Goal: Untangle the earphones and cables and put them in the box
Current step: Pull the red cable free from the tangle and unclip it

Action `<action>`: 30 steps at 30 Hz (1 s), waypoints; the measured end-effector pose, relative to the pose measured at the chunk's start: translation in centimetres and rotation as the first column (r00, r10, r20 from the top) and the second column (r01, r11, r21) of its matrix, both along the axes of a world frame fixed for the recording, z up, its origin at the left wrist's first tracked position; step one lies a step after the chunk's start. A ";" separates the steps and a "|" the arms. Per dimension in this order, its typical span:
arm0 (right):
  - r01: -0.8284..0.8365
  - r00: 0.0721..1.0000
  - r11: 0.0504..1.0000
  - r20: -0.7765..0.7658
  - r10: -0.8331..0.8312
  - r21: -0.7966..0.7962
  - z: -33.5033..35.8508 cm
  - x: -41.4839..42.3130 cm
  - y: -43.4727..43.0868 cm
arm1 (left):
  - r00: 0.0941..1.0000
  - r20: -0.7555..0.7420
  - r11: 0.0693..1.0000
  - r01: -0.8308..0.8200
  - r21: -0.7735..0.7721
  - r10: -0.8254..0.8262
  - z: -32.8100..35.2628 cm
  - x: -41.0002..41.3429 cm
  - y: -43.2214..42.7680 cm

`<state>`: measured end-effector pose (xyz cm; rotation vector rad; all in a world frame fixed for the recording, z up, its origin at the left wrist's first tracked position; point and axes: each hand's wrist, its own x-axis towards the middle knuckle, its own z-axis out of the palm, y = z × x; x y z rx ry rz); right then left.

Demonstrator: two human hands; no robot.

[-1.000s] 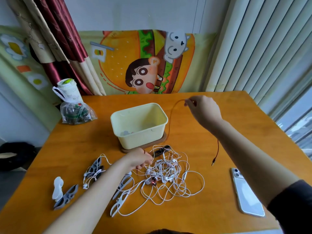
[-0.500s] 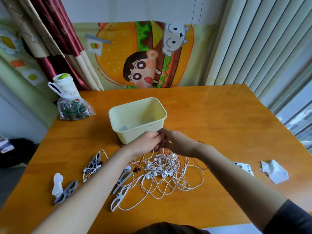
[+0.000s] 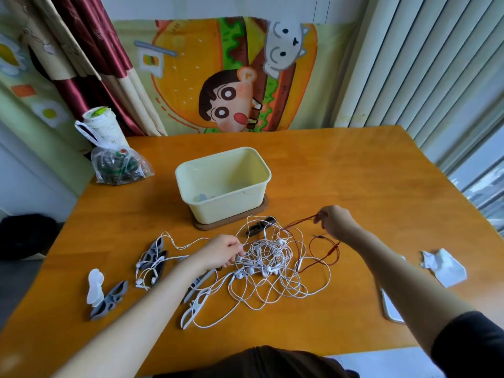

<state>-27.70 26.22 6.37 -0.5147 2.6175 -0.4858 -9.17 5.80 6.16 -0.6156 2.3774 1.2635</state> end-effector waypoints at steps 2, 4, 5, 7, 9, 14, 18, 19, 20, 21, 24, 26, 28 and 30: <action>-0.014 0.999 0.995 -0.039 0.018 0.101 -0.6 0.7 0.0 | 0.999 0.007 0.998 0.039 -0.048 -0.039 -0.9 0.0 0.7; -0.137 0.989 0.983 -0.035 0.142 0.125 -0.5 2.1 -0.6 | 0.999 -0.024 0.995 0.043 -0.090 -0.046 -1.6 -0.2 1.3; -0.226 0.974 0.971 0.013 0.226 0.077 -0.1 3.1 -1.0 | 0.998 -0.046 0.993 0.047 -0.111 -0.052 -1.8 -0.3 1.6; -0.380 0.913 0.921 0.124 0.388 -0.081 0.8 5.9 -2.3 | 0.993 -0.089 0.988 0.060 -0.145 -0.074 -1.8 -0.8 2.5; -0.468 0.849 0.860 0.168 0.501 -0.203 1.1 8.4 -3.6 | 0.988 -0.118 0.981 0.081 -0.174 -0.103 -1.4 -1.2 3.3; -0.378 0.877 0.878 0.192 0.442 -0.294 0.3 9.8 -4.4 | 0.977 -0.174 0.973 0.086 -0.215 -0.124 -1.6 -1.7 3.9; -0.333 0.924 0.902 0.094 0.370 -0.277 -0.9 9.5 -4.0 | 0.973 -0.197 0.971 0.070 -0.229 -0.117 -2.4 -1.9 3.5; -0.313 0.934 0.911 0.085 0.346 -0.268 -1.2 9.3 -3.9 | 0.973 -0.201 0.974 0.063 -0.217 -0.108 -2.6 -1.9 3.4; -0.288 0.943 0.921 0.090 0.321 -0.260 -1.5 8.9 -3.8 | 0.974 -0.206 0.977 0.049 -0.208 -0.093 -2.9 -2.1 3.2; -0.261 0.950 0.932 0.101 0.294 -0.253 -1.8 8.5 -3.7 | 0.975 -0.210 0.978 0.031 -0.207 -0.076 -3.2 -2.2 3.0; -0.186 0.967 0.955 0.130 0.220 -0.231 -2.7 7.4 -3.6 | 0.983 -0.175 0.964 0.014 -0.266 -0.062 -4.6 -3.0 2.2; -0.134 0.972 0.965 0.162 0.172 -0.225 -3.2 6.8 -3.6 | 0.990 -0.130 0.950 0.020 -0.311 -0.064 -5.6 -3.8 1.7; -0.087 0.970 0.973 0.204 0.132 -0.215 -3.7 6.3 -3.7 | 0.994 -0.084 0.939 0.037 -0.341 -0.070 -6.5 -4.7 1.5; -0.041 0.963 0.978 0.254 0.093 -0.203 -4.4 5.6 -4.0 | 0.995 -0.066 0.931 0.052 -0.360 -0.081 -7.2 -5.8 1.4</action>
